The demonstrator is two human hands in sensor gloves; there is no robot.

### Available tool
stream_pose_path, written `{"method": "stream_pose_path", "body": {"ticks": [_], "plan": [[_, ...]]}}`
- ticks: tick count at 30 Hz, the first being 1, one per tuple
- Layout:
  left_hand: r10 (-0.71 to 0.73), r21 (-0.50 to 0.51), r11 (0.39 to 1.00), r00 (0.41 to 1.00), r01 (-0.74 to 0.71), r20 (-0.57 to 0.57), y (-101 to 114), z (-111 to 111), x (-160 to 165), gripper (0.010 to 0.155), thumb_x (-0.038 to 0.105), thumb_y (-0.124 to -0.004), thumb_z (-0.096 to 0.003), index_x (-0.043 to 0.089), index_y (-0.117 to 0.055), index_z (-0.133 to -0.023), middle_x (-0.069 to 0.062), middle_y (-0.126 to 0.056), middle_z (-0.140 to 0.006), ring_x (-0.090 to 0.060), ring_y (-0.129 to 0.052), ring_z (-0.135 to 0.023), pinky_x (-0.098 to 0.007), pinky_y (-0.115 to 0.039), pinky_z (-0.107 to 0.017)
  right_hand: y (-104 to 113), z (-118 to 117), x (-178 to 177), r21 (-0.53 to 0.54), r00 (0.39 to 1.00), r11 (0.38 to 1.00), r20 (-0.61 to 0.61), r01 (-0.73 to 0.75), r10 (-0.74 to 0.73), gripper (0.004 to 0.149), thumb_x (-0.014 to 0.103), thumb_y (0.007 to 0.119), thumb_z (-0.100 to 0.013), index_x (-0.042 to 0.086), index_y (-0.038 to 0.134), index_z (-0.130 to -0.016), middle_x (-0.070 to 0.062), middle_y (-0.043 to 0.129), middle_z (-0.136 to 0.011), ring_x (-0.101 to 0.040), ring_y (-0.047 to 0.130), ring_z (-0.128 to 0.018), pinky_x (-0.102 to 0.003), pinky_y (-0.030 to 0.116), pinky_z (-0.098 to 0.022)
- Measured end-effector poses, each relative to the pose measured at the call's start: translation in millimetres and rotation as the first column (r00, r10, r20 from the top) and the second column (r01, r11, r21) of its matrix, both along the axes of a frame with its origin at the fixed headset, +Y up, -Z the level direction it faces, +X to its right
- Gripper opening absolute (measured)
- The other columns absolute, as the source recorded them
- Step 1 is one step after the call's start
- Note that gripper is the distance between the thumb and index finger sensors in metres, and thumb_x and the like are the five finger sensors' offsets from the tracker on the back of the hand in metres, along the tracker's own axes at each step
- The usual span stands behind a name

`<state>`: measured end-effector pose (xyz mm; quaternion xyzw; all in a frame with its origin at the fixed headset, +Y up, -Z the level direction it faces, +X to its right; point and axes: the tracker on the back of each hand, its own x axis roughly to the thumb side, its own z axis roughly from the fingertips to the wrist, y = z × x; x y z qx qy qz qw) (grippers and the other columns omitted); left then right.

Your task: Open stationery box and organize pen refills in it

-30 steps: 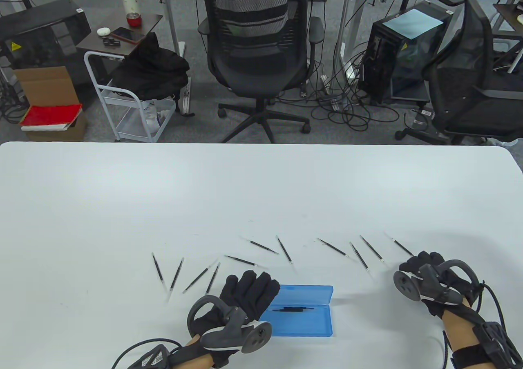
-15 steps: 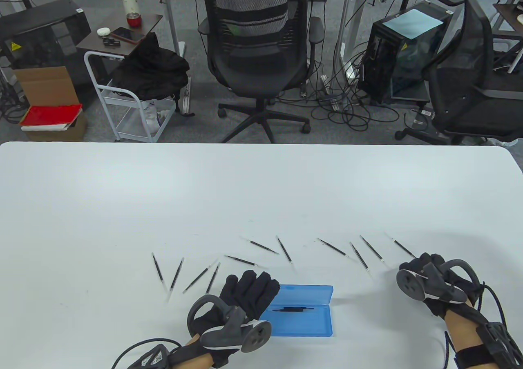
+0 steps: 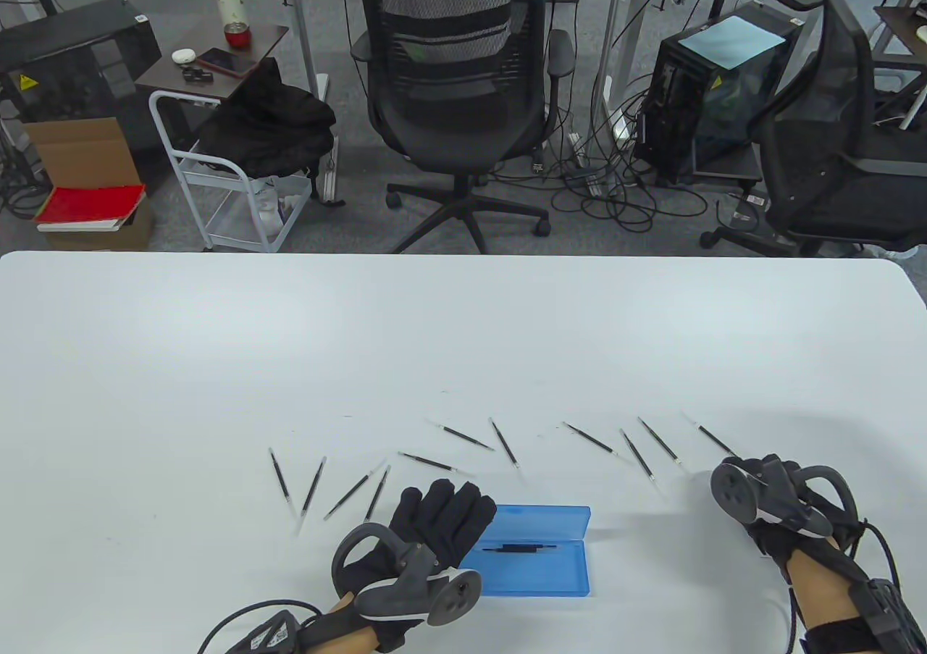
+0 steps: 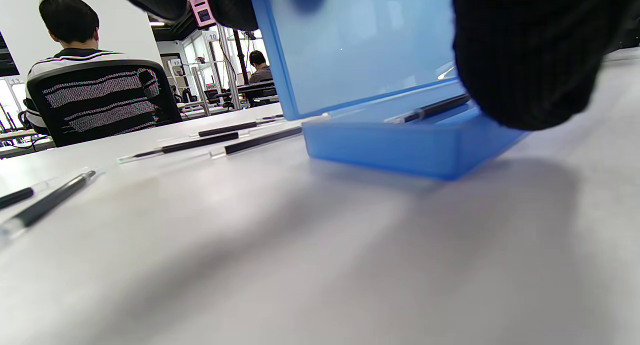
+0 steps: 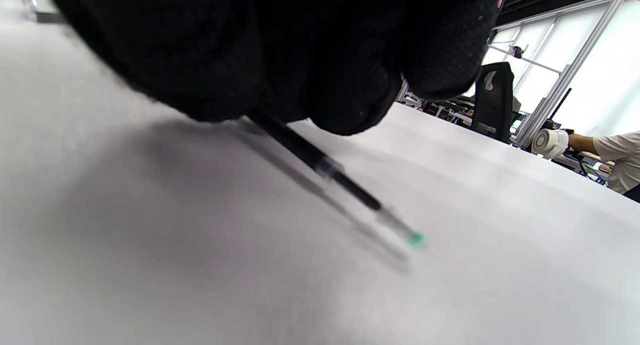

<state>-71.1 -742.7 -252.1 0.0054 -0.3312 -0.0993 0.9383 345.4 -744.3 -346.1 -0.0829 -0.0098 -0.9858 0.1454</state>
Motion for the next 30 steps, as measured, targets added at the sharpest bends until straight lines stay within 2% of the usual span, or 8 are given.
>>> {"method": "stream_pose_path", "body": {"ticks": [5,11,14,17,20,25,30], "plan": [[0.002,-0.004,1.0,1.0,-0.002,-0.001,-0.2,-0.2,-0.2,0.114,0.064,-0.082,-0.0419,0.019,-0.011,-0.119,-0.011,-0.018,-0.129,-0.047,-0.042,-0.117,-0.067,-0.048,-0.081,33.5,12.1,-15.5,0.101,0.995,0.991,-0.049,0.093,-0.088,0.057,0.031,0.095,-0.038,0.019,0.075,-0.09,-0.003,0.1,-0.073,-0.03,0.101,-0.069,-0.057,0.08,-0.063],[0.003,-0.008,1.0,1.0,-0.003,-0.003,-0.3,-0.5,-0.4,0.114,0.064,-0.082,-0.042,0.019,-0.011,-0.119,-0.011,-0.018,-0.129,-0.047,-0.042,-0.117,-0.067,-0.048,-0.081,79.3,51.1,-82.8,0.245,0.964,0.962,-0.261,0.117,-0.05,0.057,0.033,0.095,-0.038,0.019,0.075,-0.09,-0.002,0.101,-0.073,-0.029,0.102,-0.068,-0.056,0.082,-0.062],[0.004,-0.008,1.0,1.0,-0.004,-0.004,-0.3,-0.9,-0.5,0.114,0.064,-0.082,-0.0419,0.019,-0.011,-0.119,-0.011,-0.018,-0.129,-0.047,-0.041,-0.117,-0.067,-0.048,-0.081,87.9,73.1,-122.6,0.265,0.933,0.955,-0.359,0.132,-0.029,0.058,0.033,0.095,-0.038,0.019,0.075,-0.09,-0.002,0.101,-0.072,-0.029,0.102,-0.067,-0.056,0.082,-0.062],[0.006,-0.01,1.0,1.0,-0.006,-0.004,-0.4,-1.0,-0.5,0.114,0.065,-0.082,-0.0418,0.019,-0.011,-0.119,-0.011,-0.018,-0.129,-0.047,-0.041,-0.117,-0.067,-0.048,-0.081,85.0,96.7,-166.9,0.255,0.891,0.96,-0.454,0.118,0.011,0.058,0.033,0.095,-0.038,0.019,0.075,-0.09,-0.002,0.101,-0.072,-0.029,0.102,-0.067,-0.056,0.082,-0.062],[0.007,-0.009,1.0,1.0,-0.007,-0.004,-0.5,-1.2,-0.7,0.114,0.064,-0.082,-0.0418,0.019,-0.011,-0.119,-0.011,-0.018,-0.129,-0.047,-0.042,-0.117,-0.067,-0.048,-0.081,71.8,117.6,-212.1,0.214,0.848,0.971,-0.53,0.109,0.022,0.058,0.033,0.095,-0.038,0.019,0.075,-0.091,-0.002,0.101,-0.072,-0.029,0.102,-0.067,-0.056,0.082,-0.062],[0.015,0.001,1.0,1.0,-0.015,0.0,-1.1,-0.5,-1.1,0.113,0.064,-0.082,-0.0421,0.019,-0.012,-0.119,-0.011,-0.019,-0.129,-0.047,-0.041,-0.117,-0.067,-0.049,-0.081,37.0,128.2,-258.0,0.117,0.823,0.992,-0.568,0.048,0.028,0.059,0.033,0.095,-0.038,0.019,0.075,-0.092,-0.002,0.101,-0.073,-0.029,0.101,-0.067,-0.056,0.082,-0.061],[0.025,-0.012,1.0,1.0,-0.025,0.004,-1.3,-0.9,-1.7,0.114,0.064,-0.082,-0.0421,0.019,-0.011,-0.119,-0.011,-0.018,-0.129,-0.047,-0.041,-0.117,-0.067,-0.048,-0.081,9.2,126.0,-279.0,0.139,0.816,0.99,-0.567,-0.037,0.111,0.06,0.033,0.095,-0.038,0.019,0.074,-0.092,-0.002,0.1,-0.073,-0.029,0.101,-0.068,-0.055,0.081,-0.062]]}}
